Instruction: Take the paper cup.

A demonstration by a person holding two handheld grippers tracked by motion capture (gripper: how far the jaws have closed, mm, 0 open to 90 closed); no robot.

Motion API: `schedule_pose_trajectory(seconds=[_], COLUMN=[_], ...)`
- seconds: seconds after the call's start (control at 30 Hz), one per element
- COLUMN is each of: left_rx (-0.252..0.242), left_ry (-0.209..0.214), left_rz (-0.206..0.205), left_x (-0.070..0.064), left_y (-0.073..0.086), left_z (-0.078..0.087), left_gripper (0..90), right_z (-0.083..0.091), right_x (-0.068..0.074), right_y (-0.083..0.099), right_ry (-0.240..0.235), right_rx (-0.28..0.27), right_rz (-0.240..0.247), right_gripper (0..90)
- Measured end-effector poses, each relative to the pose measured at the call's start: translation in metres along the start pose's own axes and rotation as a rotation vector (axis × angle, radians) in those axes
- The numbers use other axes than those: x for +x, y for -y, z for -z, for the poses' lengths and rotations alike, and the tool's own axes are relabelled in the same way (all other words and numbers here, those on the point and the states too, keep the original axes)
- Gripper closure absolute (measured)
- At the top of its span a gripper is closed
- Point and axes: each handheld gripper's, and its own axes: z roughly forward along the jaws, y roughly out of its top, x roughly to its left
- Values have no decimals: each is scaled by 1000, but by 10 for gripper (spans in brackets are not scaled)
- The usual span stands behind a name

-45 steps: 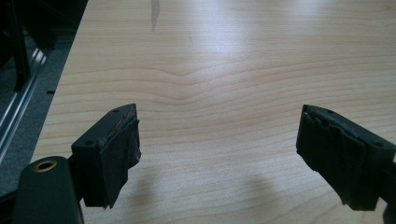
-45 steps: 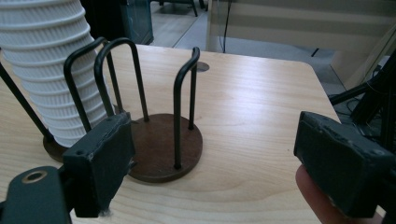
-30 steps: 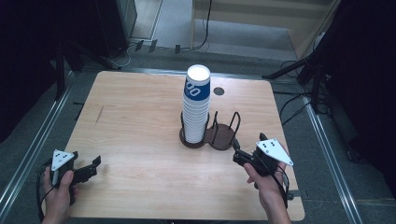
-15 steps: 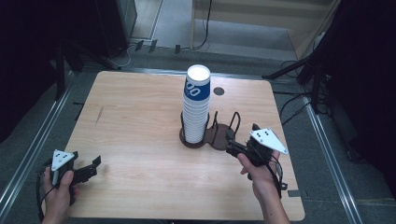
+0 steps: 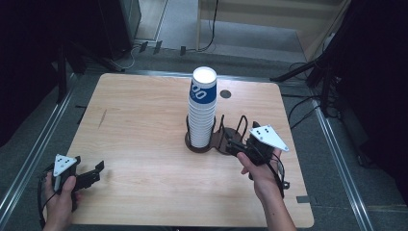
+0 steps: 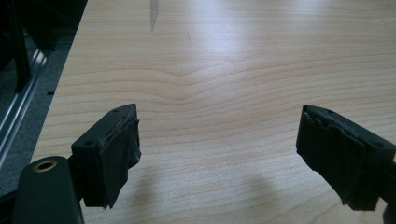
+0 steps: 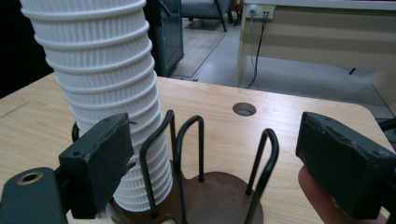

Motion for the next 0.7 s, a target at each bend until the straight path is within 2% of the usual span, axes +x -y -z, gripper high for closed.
schedule_pose_trajectory(seconds=[0.7], left_rx=[2], left_ry=[1], left_rz=[-3], left_x=[0], left_y=[0], left_z=[-1], left_gripper=[145], right_z=[-14], right_x=[28], right_y=[-26], right_ry=[-57], right_rx=[-28], right_rz=[13], right_gripper=[92])
